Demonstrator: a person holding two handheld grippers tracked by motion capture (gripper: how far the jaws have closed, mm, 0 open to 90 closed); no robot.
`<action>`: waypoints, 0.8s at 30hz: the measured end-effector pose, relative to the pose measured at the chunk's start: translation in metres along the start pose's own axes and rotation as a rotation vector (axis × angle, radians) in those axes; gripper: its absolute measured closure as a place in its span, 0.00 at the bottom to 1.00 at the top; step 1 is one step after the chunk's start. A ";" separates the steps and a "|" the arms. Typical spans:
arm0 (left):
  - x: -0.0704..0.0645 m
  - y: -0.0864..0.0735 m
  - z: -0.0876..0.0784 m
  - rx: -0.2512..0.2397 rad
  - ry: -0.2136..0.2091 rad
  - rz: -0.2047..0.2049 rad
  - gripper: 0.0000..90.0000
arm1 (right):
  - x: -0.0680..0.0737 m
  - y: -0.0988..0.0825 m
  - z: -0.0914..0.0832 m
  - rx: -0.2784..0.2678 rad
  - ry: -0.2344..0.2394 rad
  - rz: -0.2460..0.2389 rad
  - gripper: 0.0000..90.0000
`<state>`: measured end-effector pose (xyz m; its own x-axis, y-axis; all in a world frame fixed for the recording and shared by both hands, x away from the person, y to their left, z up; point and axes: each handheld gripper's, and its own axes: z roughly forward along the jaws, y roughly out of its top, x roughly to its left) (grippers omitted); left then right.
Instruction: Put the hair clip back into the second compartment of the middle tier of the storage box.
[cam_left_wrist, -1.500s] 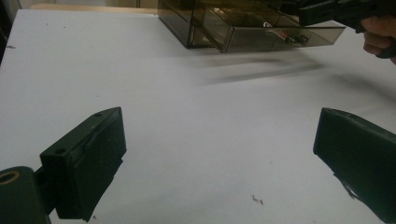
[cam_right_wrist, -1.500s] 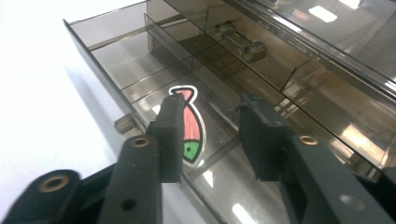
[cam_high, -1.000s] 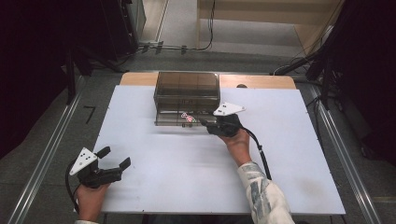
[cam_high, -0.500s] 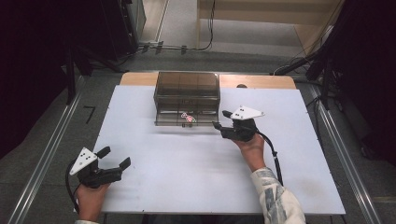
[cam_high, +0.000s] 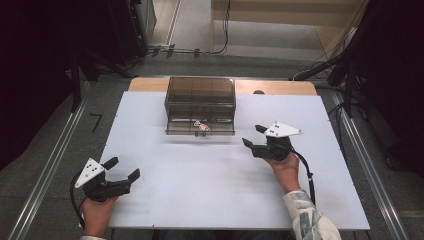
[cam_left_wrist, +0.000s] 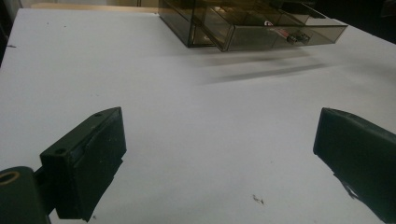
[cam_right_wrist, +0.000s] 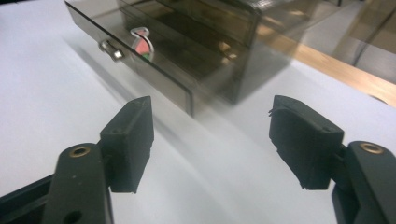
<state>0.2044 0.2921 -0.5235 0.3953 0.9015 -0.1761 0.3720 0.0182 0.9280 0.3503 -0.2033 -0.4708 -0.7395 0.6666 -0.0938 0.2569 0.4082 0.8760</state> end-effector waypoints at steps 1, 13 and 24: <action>0.000 0.000 0.000 0.001 0.000 0.001 0.03 | -0.002 -0.003 -0.003 0.010 -0.001 0.002 0.31; 0.000 0.000 0.000 0.004 0.002 0.000 0.03 | -0.019 -0.040 -0.036 0.019 -0.062 0.042 0.29; 0.001 0.000 0.000 0.005 0.002 0.000 0.03 | -0.031 -0.065 -0.055 0.032 -0.111 0.061 0.27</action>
<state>0.2049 0.2927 -0.5235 0.3932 0.9026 -0.1754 0.3765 0.0160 0.9263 0.3227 -0.2848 -0.4983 -0.6487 0.7552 -0.0942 0.3201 0.3831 0.8665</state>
